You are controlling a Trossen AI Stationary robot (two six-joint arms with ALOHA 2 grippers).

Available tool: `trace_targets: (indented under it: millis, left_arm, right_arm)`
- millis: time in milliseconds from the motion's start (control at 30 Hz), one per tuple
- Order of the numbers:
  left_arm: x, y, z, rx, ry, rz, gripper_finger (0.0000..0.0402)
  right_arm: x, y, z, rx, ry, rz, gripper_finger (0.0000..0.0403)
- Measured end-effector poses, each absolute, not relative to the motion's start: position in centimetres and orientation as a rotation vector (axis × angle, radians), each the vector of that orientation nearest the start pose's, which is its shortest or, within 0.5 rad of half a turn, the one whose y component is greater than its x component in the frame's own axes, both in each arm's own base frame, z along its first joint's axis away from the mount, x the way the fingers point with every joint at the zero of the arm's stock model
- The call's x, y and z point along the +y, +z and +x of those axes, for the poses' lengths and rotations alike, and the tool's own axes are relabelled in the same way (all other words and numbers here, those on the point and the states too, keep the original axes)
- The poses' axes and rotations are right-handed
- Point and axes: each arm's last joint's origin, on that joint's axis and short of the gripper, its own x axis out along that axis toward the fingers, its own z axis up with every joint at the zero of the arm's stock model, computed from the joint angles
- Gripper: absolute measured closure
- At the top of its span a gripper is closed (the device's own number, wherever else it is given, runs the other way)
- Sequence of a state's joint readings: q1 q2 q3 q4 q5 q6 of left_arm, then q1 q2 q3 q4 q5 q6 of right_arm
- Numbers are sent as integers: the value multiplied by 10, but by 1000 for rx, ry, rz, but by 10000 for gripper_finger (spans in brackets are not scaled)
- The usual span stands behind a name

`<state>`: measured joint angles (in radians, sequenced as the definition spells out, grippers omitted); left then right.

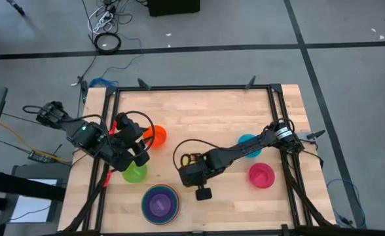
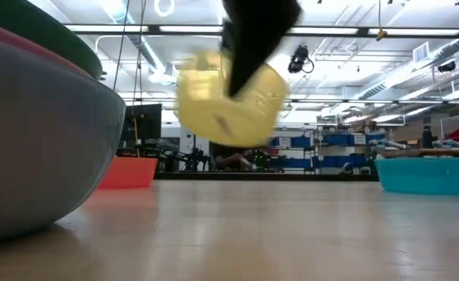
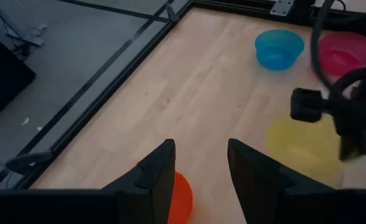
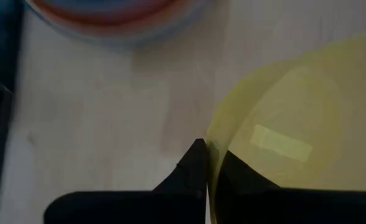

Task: Nest bowls inside each other
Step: Stack the yellow bowl on top of the violet bowl

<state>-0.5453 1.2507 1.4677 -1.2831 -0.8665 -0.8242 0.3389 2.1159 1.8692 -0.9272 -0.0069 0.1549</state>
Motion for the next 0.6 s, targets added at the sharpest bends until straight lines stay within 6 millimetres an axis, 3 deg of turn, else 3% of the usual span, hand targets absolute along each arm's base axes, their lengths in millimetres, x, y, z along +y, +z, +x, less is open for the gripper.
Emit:
trace_targets:
  millis: [300, 600]
  left_arm:
    - [-87, 390, 187, 597, 594, -74, 245]
    - [-86, 391, 187, 572, 618, -59, 245]
  right_arm:
    - [165, 267, 445, 860, 456, 37, 403]
    - [181, 275, 451, 721, 658, 103, 403]
